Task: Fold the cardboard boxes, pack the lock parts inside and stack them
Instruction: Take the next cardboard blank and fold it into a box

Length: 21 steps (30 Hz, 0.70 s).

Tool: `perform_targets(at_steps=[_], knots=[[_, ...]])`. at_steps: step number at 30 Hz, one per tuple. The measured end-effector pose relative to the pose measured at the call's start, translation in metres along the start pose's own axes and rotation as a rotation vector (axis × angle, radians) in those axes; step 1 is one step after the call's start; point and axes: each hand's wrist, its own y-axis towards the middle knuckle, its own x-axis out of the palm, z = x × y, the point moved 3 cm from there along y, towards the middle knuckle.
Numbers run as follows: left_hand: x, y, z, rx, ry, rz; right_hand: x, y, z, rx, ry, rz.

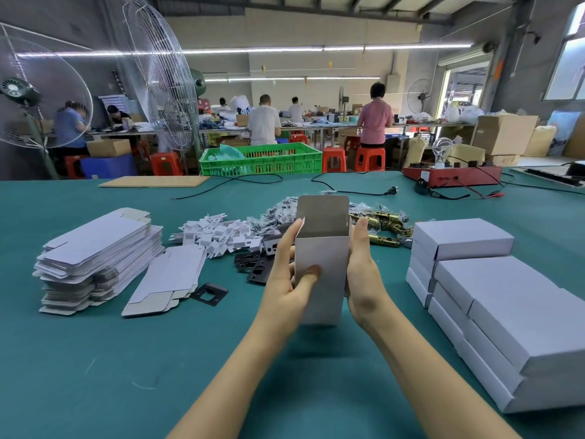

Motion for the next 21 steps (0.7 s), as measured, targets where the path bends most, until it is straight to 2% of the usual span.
perform_targets(at_steps=[5, 10, 21], knots=[[0.001, 0.007, 0.009, -0.089, -0.188, 0.116, 0.001, 0.002, -0.001, 0.033, 0.042, 0.056], [-0.007, 0.017, 0.017, -0.102, -0.356, 0.222, 0.011, 0.001, -0.006, 0.018, 0.073, -0.011], [-0.011, 0.017, 0.017, -0.141, -0.500, 0.228, 0.017, -0.004, -0.008, -0.025, 0.149, -0.098]])
